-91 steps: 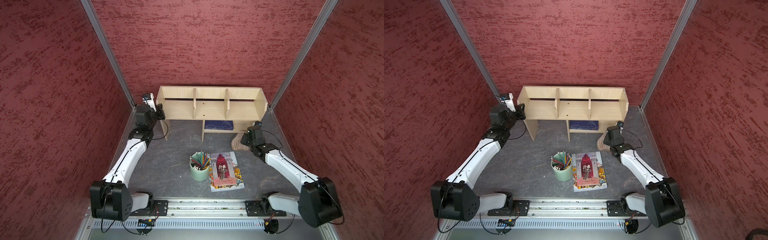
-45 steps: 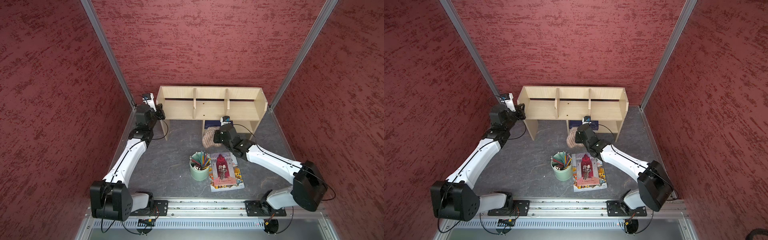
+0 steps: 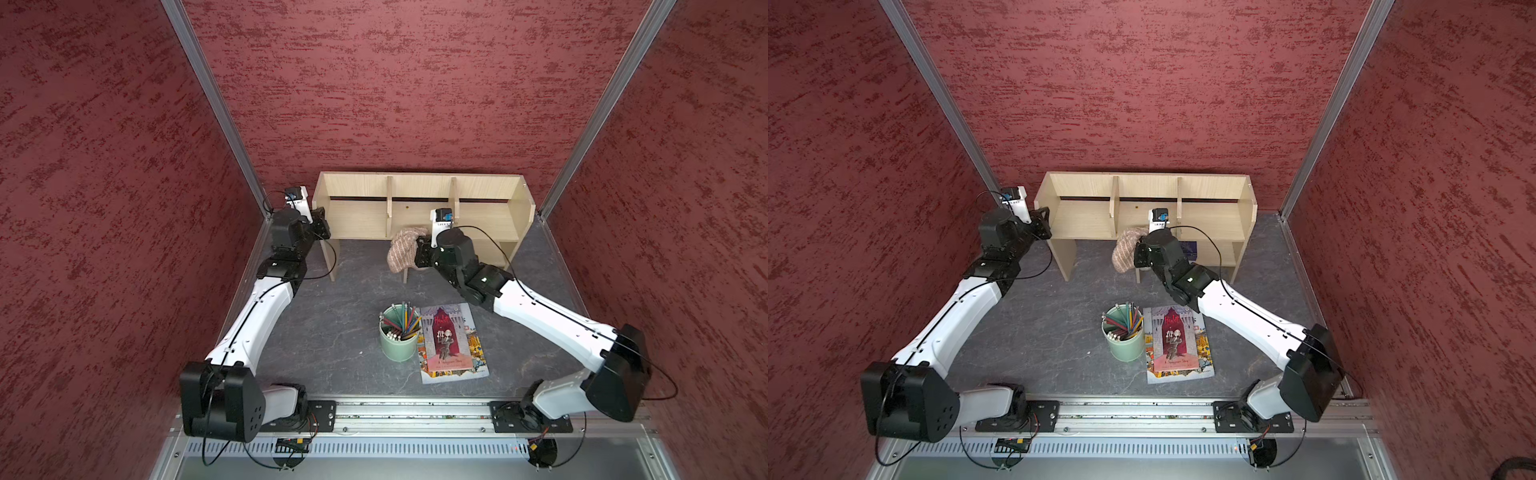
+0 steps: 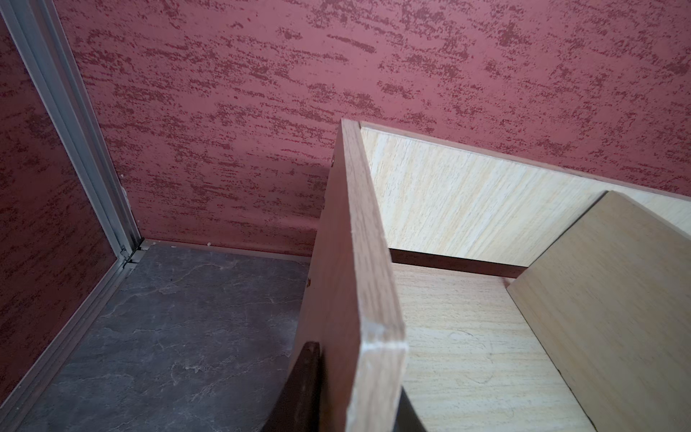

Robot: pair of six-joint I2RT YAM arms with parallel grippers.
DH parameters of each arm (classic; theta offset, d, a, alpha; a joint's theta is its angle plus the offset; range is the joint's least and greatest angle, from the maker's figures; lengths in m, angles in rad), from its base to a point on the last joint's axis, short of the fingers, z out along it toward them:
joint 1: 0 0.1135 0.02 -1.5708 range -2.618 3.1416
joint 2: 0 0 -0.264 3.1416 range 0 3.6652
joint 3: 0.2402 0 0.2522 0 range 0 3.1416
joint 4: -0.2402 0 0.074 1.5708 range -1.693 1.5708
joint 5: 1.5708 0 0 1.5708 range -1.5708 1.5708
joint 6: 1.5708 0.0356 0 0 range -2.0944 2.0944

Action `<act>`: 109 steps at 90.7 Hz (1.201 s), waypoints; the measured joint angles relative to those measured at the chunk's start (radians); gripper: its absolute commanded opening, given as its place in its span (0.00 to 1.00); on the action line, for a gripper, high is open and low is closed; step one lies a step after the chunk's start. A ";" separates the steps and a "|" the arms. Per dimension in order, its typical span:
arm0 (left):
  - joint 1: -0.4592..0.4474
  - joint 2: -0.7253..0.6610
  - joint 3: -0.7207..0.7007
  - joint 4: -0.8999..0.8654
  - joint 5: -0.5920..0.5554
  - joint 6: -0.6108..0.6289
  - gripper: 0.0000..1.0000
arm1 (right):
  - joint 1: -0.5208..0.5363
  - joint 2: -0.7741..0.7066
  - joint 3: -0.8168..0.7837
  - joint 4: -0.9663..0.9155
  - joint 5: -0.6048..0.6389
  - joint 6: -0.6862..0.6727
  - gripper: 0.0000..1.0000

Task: Wipe the bookshelf clean with a cloth
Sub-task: Wipe the dust from the shelf.

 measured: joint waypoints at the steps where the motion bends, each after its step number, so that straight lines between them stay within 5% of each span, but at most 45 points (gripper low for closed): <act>1: 0.000 0.000 0.000 0.000 0.000 0.000 0.00 | 0.001 0.006 -0.004 0.002 0.000 0.000 0.00; 32: 0.000 0.000 0.000 0.000 0.000 0.000 0.00 | 0.034 0.208 -0.124 0.045 0.025 0.042 0.00; 58: 0.000 0.000 0.000 0.000 0.001 0.000 0.00 | -0.007 0.166 -0.224 0.063 0.117 0.072 0.00; 109: 0.000 0.000 0.000 0.000 0.000 0.000 0.00 | -0.525 -0.248 -0.489 -0.067 0.135 0.061 0.00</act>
